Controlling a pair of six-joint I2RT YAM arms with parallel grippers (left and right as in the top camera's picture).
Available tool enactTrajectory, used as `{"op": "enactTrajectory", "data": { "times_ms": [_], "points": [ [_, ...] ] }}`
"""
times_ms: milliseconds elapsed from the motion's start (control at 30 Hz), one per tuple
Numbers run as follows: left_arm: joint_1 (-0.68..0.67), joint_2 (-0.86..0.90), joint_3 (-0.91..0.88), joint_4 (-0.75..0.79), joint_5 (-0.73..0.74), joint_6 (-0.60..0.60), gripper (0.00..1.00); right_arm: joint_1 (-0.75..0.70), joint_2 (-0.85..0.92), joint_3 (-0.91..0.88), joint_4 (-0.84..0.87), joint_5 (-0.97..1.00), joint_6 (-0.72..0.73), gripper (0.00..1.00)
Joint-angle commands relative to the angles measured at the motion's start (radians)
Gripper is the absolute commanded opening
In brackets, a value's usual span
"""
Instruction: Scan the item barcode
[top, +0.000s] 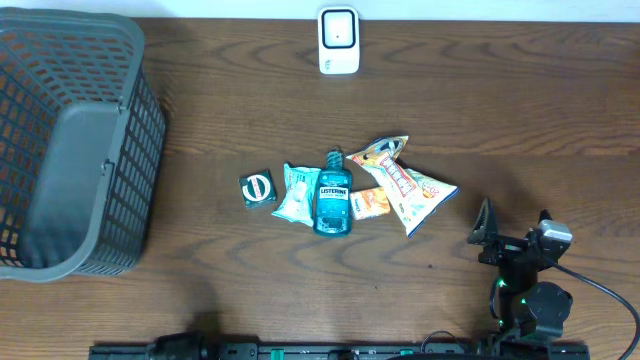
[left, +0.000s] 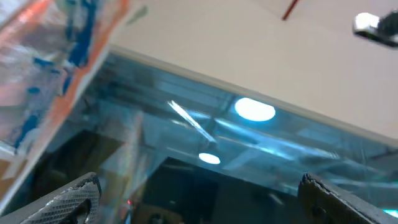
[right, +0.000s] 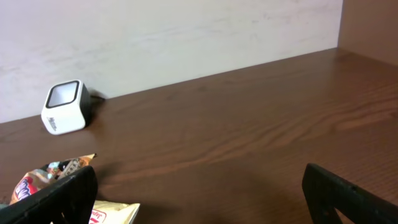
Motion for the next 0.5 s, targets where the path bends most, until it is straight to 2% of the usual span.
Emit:
{"op": "enactTrajectory", "data": {
  "times_ms": [0, 67, 167, 367, 467],
  "points": [
    [0.002, -0.001, -0.063, 0.031, 0.015, -0.016, 0.98, 0.005, -0.003, -0.001, -0.004, 0.002, 0.007, 0.99],
    [0.003, -0.001, -0.099, 0.064, -0.085, -0.016, 0.97, 0.005, -0.003, -0.001, -0.004, 0.002, 0.007, 0.99],
    [0.003, -0.001, -0.141, 0.022, -0.2, -0.016, 0.98, 0.005, -0.003, -0.001, -0.004, 0.002, 0.007, 0.99],
    [0.003, 0.0, -0.221, -0.062, -0.159, -0.015, 0.98, 0.005, -0.003, -0.001, -0.004, 0.002, 0.007, 0.99],
    [0.003, 0.0, -0.309, -0.064, -0.038, -0.013, 0.98, 0.005, -0.003, -0.001, -0.004, 0.002, 0.007, 0.99]
  ]
}}
